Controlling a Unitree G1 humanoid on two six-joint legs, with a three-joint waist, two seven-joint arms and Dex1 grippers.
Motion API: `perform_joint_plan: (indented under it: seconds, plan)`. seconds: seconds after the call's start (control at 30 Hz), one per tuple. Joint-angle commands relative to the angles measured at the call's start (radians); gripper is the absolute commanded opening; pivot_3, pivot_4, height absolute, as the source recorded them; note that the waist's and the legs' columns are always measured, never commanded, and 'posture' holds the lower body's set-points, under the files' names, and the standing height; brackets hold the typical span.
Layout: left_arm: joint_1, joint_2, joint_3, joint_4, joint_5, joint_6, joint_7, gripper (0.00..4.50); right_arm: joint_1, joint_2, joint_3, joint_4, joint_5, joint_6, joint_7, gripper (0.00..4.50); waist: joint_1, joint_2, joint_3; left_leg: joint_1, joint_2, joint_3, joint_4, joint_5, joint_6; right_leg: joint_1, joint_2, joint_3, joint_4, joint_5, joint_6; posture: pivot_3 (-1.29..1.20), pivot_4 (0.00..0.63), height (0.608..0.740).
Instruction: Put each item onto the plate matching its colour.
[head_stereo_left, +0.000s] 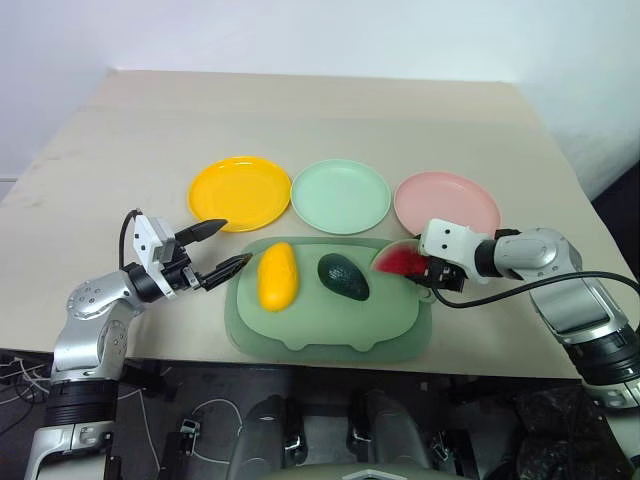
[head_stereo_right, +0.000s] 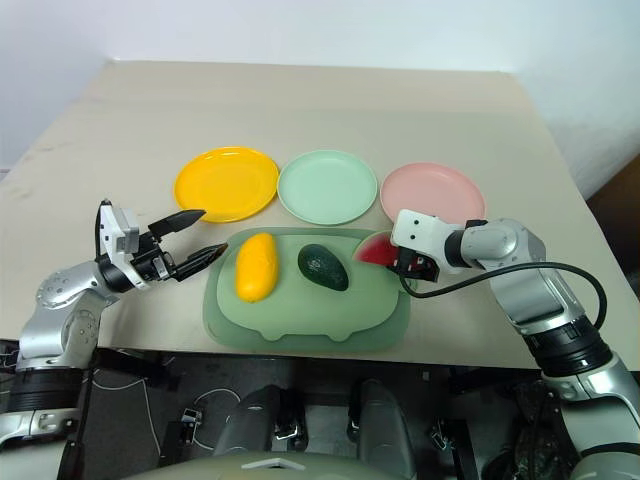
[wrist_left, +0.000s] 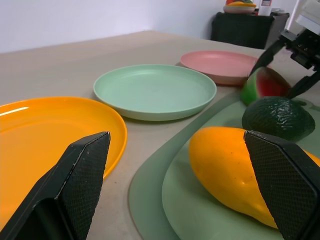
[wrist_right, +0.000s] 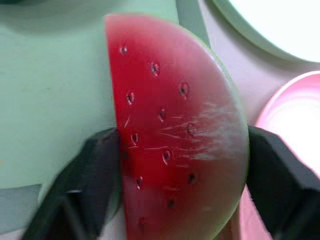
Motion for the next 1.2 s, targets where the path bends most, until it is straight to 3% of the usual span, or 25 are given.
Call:
perform_joint_plan:
  seconds: [0.03, 0.4, 0.77, 1.2]
  plan:
    - [-0.006, 0.004, 0.009, -0.027, -0.003, -0.014, 0.003, 4.5, 0.005, -0.016, 0.004, -0.013, -0.001, 0.012, 0.013, 3.28, 0.0, 0.0, 0.0, 0.0, 0.0, 0.0, 0.0, 0.0, 0.0, 0.0, 0.0, 0.0, 0.0, 0.0, 0.0, 0.0, 0.15, 0.696]
    - [0.003, 0.003, 0.009, -0.041, -0.007, -0.006, 0.006, 4.5, -0.006, -0.002, -0.029, -0.047, 0.031, 0.031, 0.005, 3.19, -0.001, 0.0, 0.0, 0.0, 0.0, 0.0, 0.0, 0.0, 0.0, 0.0, 0.0, 0.0, 0.0, 0.0, 0.0, 0.0, 0.15, 0.696]
    - [0.009, 0.007, 0.007, -0.071, -0.012, 0.019, 0.023, 4.5, -0.115, 0.052, -0.199, -0.112, 0.251, 0.23, -0.039, 3.19, -0.002, 0.0, 0.0, -0.001, 0.0, 0.0, 0.0, 0.0, 0.0, -0.001, 0.0, 0.0, 0.0, 0.001, -0.002, 0.0, 0.15, 0.696]
    - [0.002, 0.001, 0.01, -0.035, -0.004, -0.004, 0.006, 4.5, -0.363, 0.101, -0.085, 0.523, 0.0, 0.08, -0.329, 3.19, -0.01, 0.001, 0.0, -0.002, 0.0, 0.002, 0.0, 0.0, 0.0, -0.004, 0.0, 0.0, 0.003, 0.002, -0.002, 0.0, 0.15, 0.696]
